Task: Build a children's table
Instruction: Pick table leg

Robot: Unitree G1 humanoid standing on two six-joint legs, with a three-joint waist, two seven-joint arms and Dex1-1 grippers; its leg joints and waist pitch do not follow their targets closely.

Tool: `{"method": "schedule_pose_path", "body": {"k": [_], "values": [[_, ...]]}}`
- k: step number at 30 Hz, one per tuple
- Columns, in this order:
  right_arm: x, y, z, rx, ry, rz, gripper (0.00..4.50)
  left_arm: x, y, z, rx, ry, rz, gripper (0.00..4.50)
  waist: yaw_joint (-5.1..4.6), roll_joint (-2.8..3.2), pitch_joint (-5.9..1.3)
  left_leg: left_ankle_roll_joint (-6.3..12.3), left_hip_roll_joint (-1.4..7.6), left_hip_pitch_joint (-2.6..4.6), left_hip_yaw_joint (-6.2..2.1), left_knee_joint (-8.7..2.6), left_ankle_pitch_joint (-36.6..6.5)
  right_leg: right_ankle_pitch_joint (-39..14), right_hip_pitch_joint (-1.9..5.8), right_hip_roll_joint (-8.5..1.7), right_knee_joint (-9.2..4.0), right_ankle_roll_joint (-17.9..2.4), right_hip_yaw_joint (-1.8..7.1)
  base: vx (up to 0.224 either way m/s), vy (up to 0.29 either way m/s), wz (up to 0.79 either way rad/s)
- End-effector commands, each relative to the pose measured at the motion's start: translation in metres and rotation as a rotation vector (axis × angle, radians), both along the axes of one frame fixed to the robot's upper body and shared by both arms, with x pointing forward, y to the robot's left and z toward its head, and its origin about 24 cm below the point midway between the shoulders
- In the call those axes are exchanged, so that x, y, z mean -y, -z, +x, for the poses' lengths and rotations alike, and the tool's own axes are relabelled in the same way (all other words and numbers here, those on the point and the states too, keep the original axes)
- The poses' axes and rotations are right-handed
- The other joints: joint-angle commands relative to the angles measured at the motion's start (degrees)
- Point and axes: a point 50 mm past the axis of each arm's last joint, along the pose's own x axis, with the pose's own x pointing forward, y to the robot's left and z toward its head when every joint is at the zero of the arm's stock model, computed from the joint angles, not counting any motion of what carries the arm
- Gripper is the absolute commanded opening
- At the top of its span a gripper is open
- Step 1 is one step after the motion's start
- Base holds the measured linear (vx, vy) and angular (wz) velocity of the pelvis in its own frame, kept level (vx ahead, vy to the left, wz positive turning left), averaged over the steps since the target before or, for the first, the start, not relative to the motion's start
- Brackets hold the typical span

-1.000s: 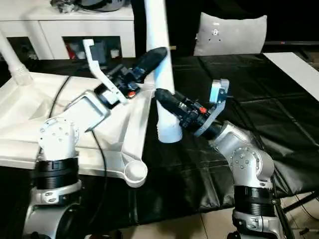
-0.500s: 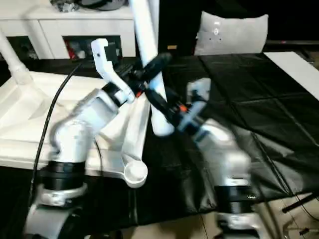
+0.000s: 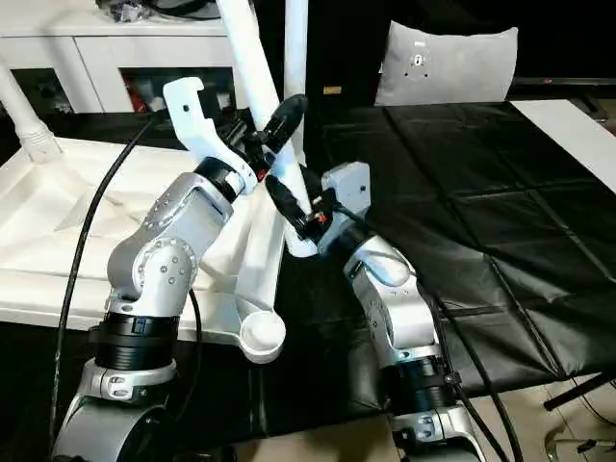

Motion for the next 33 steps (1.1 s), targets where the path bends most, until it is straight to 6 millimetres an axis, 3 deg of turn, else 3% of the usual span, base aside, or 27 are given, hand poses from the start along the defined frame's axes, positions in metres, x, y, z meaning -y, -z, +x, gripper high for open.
{"method": "schedule_pose_path", "body": {"k": [1,10,30,32,33], "values": [[-0.001,-0.007,0.003,0.039,0.009,0.001,1.85,0.012,0.000,-0.002,-0.009,0.021,-0.015,3.33,-0.46,-0.23,-4.10,0.60,3.00,1.85,-0.94,-3.65,-6.1,7.9,2.02,-4.37,-3.55,-10.5,2.16,0.000,0.000,0.00],[-0.003,-0.008,0.003,0.083,-0.009,-0.036,1.85,0.018,0.008,-0.002,-0.043,0.057,0.004,3.33,-1.29,-0.07,-4.11,1.42,2.93,1.69,-0.97,-3.54,-5.9,9.2,2.25,-4.33,-3.47,-11.6,2.09,0.000,0.000,0.00],[-0.006,-0.007,0.003,0.104,-0.019,-0.047,1.85,0.008,0.009,0.003,0.028,-0.035,0.159,3.33,-1.32,0.24,-4.15,1.97,3.08,1.82,-1.10,-3.55,-6.4,9.0,2.19,-4.39,-3.48,-12.0,2.08,0.000,0.000,0.00],[-0.006,-0.007,0.003,0.104,-0.019,-0.047,1.85,0.006,0.011,0.004,0.045,-0.048,0.204,3.26,-1.34,0.20,-4.15,1.89,3.08,1.85,-1.10,-3.57,-6.7,8.9,2.16,-4.36,-3.53,-11.7,2.10,0.000,0.000,0.00],[-0.006,-0.007,0.003,0.104,-0.019,-0.047,1.85,0.004,0.013,0.005,0.060,-0.063,0.251,2.94,-1.32,0.26,-4.20,1.76,3.07,1.91,-1.12,-3.58,-6.6,9.2,2.12,-4.32,-3.49,-11.5,2.07,0.000,0.000,0.00]]}}
